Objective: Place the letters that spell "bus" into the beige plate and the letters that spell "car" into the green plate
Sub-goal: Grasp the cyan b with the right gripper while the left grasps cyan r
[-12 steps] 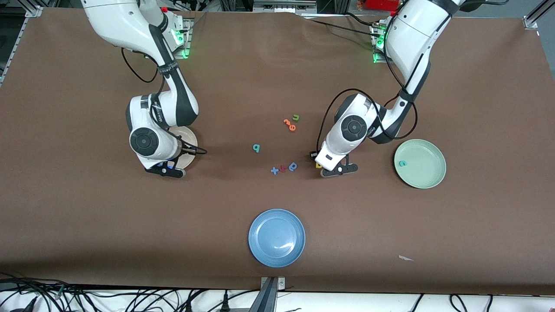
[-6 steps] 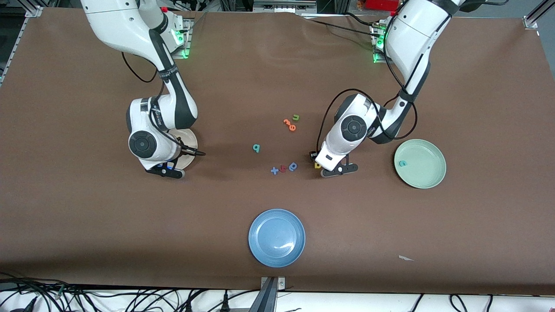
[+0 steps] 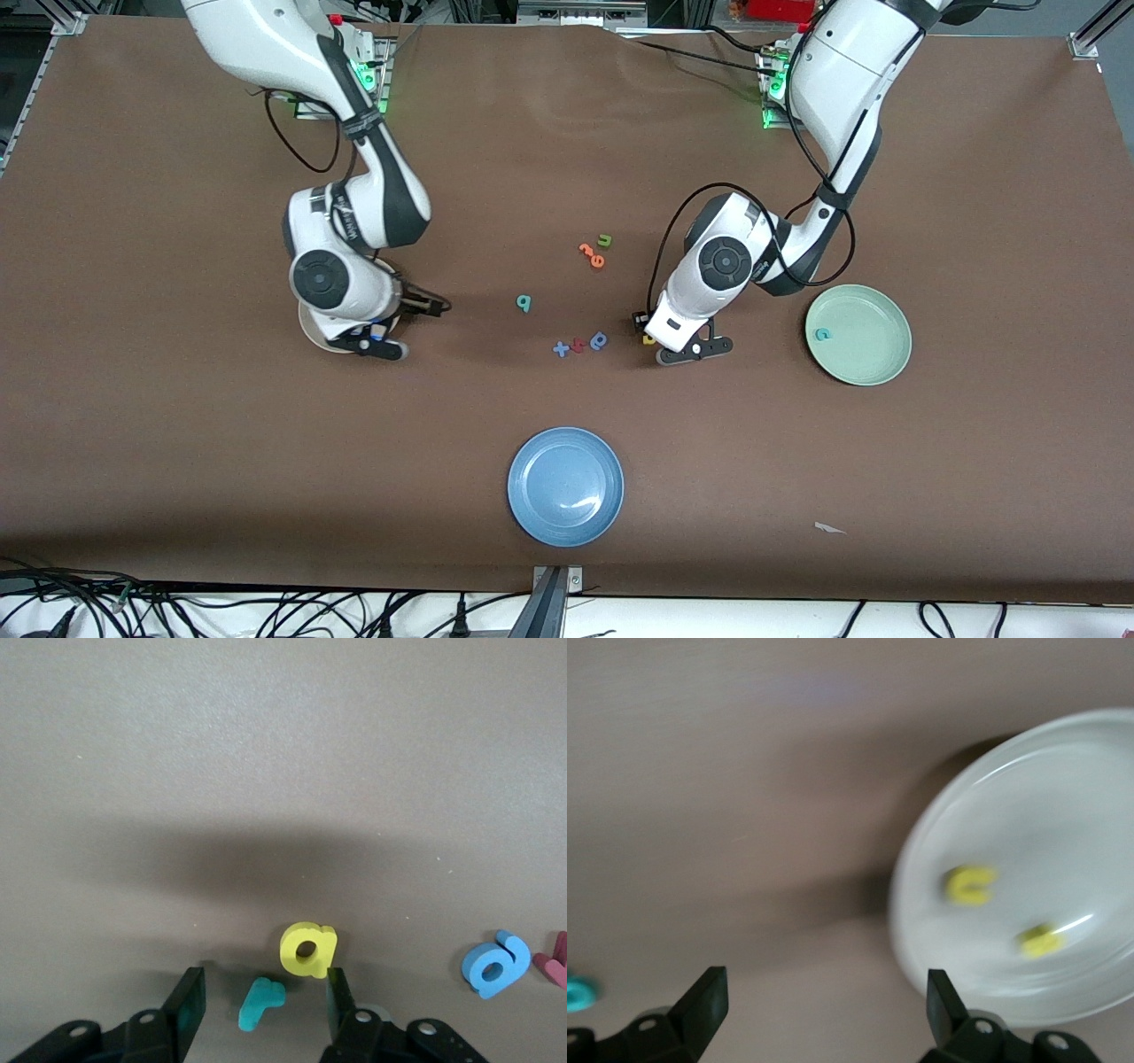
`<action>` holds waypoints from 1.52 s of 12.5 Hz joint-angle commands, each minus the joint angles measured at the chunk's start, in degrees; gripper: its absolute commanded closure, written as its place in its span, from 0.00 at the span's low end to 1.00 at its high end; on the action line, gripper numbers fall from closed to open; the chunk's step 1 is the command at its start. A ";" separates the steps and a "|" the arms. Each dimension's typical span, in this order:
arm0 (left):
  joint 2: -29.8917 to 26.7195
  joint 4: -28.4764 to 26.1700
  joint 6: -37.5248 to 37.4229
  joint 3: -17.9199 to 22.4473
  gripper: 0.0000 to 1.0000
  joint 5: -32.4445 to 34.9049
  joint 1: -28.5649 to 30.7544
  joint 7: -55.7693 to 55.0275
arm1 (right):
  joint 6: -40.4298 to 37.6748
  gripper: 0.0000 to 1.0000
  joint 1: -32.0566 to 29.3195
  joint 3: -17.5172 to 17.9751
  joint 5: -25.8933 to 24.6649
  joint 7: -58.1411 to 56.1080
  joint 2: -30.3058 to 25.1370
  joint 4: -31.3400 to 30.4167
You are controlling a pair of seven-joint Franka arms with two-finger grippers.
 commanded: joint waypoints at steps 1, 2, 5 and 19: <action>0.81 0.23 -0.33 0.10 0.40 1.58 -1.22 -1.32 | 0.86 0.06 2.86 1.66 0.90 9.45 1.30 3.34; 0.73 -0.03 -0.33 0.10 0.41 1.58 -1.22 -1.23 | 2.35 0.18 4.00 1.83 1.42 12.18 2.44 4.05; 1.16 -0.12 -0.41 0.10 0.51 1.67 -1.14 -1.14 | 11.21 0.25 8.74 3.07 3.36 13.88 5.34 4.06; 0.56 0.40 -0.50 0.36 1.00 1.94 0.44 -0.44 | 19.85 0.47 12.10 3.24 3.19 15.02 10.71 3.53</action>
